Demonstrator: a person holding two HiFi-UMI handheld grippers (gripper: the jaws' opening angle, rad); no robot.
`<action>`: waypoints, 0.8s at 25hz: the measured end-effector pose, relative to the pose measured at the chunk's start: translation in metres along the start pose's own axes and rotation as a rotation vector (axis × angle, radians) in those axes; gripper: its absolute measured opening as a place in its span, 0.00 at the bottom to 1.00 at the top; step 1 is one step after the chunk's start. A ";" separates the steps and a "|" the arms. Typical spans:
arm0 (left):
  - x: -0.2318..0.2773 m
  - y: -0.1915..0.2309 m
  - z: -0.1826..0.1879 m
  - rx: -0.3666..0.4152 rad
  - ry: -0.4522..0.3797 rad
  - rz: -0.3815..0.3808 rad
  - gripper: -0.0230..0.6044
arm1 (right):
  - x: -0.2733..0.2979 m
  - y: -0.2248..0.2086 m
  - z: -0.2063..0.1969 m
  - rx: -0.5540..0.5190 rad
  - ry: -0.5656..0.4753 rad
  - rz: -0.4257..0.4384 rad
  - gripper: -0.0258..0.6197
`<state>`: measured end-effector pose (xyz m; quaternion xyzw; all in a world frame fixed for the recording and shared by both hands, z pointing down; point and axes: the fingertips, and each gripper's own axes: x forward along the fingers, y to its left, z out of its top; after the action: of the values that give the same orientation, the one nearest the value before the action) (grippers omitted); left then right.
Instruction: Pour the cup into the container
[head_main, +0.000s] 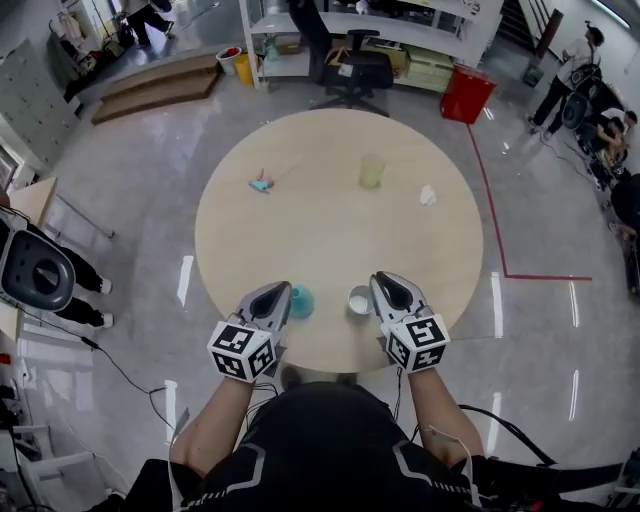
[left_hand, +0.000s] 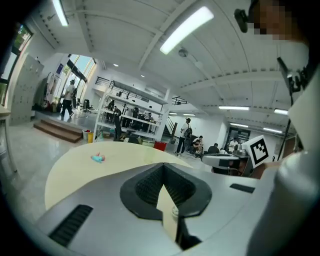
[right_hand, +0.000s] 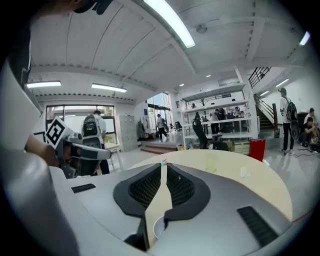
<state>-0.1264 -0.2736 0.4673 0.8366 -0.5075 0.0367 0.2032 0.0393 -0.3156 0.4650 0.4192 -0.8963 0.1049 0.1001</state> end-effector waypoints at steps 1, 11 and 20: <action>0.000 -0.005 0.004 0.010 -0.006 -0.010 0.04 | -0.002 0.001 0.005 -0.009 -0.007 0.002 0.09; -0.003 -0.052 0.008 0.036 -0.022 -0.086 0.04 | -0.022 0.009 0.015 0.017 -0.015 0.051 0.05; -0.026 -0.081 -0.001 0.013 -0.040 0.075 0.04 | -0.049 0.012 0.001 -0.005 0.014 0.144 0.05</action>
<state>-0.0690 -0.2190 0.4362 0.8189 -0.5420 0.0309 0.1863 0.0610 -0.2729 0.4492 0.3524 -0.9237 0.1123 0.0995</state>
